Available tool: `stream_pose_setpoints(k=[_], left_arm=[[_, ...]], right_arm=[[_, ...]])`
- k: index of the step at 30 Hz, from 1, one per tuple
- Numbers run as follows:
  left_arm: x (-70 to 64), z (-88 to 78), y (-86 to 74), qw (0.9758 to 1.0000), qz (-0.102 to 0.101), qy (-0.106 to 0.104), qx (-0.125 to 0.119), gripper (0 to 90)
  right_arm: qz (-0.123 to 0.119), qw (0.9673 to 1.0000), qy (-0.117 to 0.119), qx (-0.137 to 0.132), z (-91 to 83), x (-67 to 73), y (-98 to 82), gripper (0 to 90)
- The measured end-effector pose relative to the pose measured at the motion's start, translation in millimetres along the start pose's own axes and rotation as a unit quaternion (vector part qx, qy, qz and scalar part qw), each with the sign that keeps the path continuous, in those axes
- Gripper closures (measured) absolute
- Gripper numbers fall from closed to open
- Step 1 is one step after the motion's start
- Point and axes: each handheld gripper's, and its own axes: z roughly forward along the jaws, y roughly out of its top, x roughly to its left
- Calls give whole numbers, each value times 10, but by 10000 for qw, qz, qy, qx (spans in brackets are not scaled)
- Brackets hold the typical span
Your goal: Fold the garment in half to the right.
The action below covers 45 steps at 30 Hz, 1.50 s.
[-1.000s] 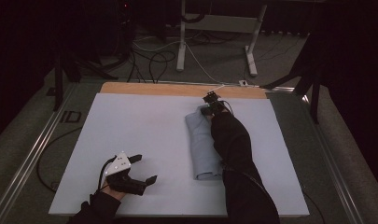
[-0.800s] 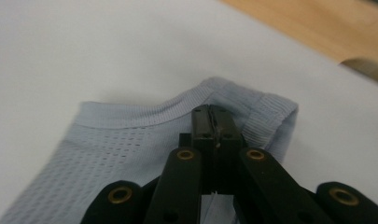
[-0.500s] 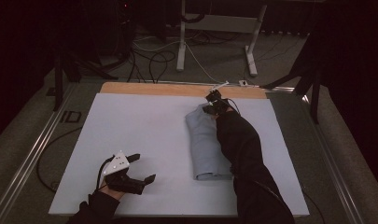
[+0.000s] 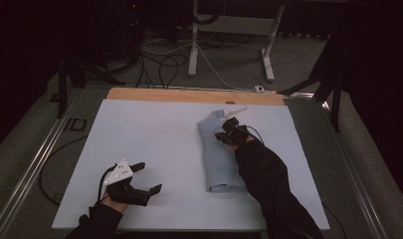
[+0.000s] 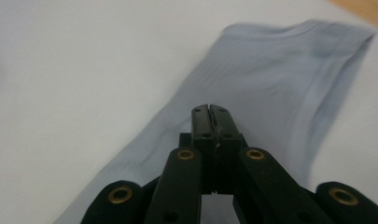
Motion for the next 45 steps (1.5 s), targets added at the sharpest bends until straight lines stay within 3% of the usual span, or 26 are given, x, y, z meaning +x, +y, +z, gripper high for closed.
stream_pose_setpoints(k=[4,7,11,16,21,25,29,33,36,41,45], left_arm=[[33,-49,-13,10000,9,67,70,23],[52,-88,-45,9999,-25,113,74,23],[71,-112,-87,9998,-76,139,73,23],[78,-114,-106,9998,-94,170,68,23],[73,-101,-119,9998,-82,169,105,23],[72,-94,-129,9997,-93,169,121,23],[66,-88,-136,9998,-81,169,120,23],[55,-86,-146,9998,-85,169,107,23],[57,-82,-150,9997,-87,180,117,23],[55,-82,-145,9998,-71,190,78,23],[47,-89,-143,9998,-56,199,50,23]], right_arm=[[-150,9996,225,-102,-165,203,-167,900],[-131,9988,412,-225,-291,321,-272,900],[-252,9983,494,-167,-394,446,-450,900],[-264,9986,462,21,-364,494,-677,900],[1,9978,660,49,-293,486,-875,900],[16,9973,721,163,-224,526,-989,900],[11,9970,761,105,-213,562,-1030,900],[-56,9952,957,174,-185,661,-1054,900],[-312,9961,802,215,-172,745,-1031,900],[-221,9956,895,153,-142,743,-1027,900],[-291,9958,857,159,-145,754,-1028,900]])
